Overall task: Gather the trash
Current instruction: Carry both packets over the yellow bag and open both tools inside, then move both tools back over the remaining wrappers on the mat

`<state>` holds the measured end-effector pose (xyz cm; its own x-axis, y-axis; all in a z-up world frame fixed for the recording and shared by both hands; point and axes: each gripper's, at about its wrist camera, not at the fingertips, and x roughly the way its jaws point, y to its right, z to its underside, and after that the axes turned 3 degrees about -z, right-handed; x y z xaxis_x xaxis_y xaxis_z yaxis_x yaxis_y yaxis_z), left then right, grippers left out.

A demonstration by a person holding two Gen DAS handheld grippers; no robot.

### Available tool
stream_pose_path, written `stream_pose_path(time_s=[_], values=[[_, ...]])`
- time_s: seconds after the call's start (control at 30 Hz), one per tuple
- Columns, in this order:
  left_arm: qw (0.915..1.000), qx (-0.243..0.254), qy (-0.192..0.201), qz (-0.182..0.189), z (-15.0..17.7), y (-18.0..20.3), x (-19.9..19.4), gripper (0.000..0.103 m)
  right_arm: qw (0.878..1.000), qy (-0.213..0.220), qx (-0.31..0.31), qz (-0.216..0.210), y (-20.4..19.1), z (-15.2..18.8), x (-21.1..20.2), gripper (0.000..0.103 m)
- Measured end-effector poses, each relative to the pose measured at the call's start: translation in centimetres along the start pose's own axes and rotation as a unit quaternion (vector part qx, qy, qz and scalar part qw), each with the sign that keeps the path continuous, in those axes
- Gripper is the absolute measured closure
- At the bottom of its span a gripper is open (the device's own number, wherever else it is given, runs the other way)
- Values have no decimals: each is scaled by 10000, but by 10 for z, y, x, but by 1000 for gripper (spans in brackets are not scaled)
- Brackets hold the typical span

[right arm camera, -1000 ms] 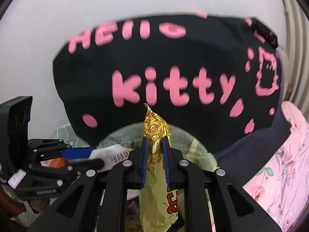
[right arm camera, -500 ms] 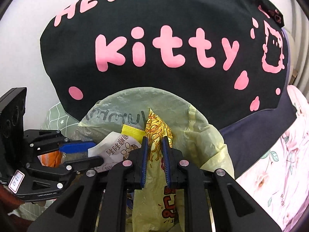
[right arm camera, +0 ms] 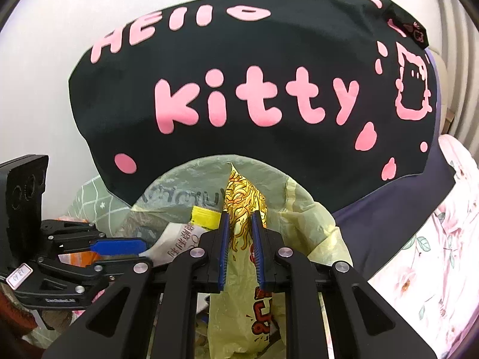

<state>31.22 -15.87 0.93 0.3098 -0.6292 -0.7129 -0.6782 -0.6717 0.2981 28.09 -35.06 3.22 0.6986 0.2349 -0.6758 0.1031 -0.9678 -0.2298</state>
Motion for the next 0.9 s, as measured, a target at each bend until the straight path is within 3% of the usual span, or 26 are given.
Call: stream_pose_path(time_s=[0.07, 0.13, 0.3, 0.5, 0.63, 0.73, 0.9], values=[[9997, -156, 90, 163, 0, -4, -9, 63, 10000, -49, 47, -28, -1, -1, 1, 81], [9993, -266, 170, 179, 2, -7, -17, 56, 9999, -55, -3, 97, -4, 0, 1, 67], [9971, -399, 604, -225, 19, -16, -59, 50, 9996, 56, -105, 252, -16, -3, -6, 66], [9846, -888, 1020, -1105, 60, -52, -111, 45, 9976, 402, -558, 96, -60, -13, -17, 66], [9710, -1399, 1082, -1608, 95, -85, -139, 45, 9929, 566, -951, -439, -108, -13, -12, 66], [9545, -1903, 1138, -1993, 131, -111, -162, 45, 9869, 538, -1201, -938, -146, -10, 0, 62], [9165, -2706, 1351, -2619, 193, -153, -206, 45, 9710, 137, -1525, -1835, -208, 2, 33, 55]])
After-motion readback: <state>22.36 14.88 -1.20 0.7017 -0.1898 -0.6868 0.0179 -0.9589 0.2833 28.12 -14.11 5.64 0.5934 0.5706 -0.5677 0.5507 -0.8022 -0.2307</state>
